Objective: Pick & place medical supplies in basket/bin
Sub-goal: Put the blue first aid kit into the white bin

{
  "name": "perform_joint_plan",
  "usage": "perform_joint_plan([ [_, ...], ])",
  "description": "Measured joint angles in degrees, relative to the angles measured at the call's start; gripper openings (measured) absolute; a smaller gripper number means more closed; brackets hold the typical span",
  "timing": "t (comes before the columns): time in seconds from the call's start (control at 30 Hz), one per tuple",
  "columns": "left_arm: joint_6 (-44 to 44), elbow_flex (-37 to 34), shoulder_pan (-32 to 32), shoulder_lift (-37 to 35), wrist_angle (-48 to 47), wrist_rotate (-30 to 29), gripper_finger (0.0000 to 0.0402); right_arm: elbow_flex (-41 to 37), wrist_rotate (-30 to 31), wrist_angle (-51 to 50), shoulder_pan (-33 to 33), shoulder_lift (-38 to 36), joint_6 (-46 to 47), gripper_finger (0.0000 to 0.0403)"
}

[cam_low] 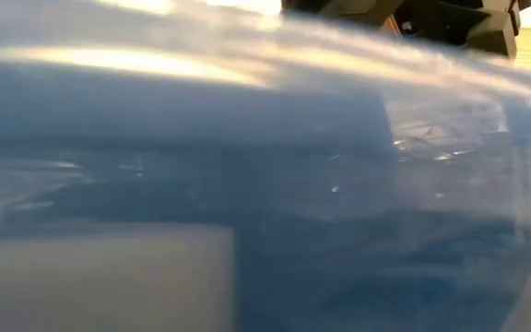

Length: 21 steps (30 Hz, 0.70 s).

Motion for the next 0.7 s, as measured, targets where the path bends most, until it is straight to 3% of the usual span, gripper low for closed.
perform_joint_plan([
  [0.47, -2.9, 0.0, -1.1, 3.0, 4.3, -1.4, 0.0227, 0.6, 0.0, 0.4, -0.1, 0.1, 0.0, 0.0365],
  [0.7, -1.7, 0.5, 0.4, 3.0, 4.5, -0.8, 0.0228, 1.6, -0.1, 0.0, -0.1, 0.1, -0.7, 0.0328],
])
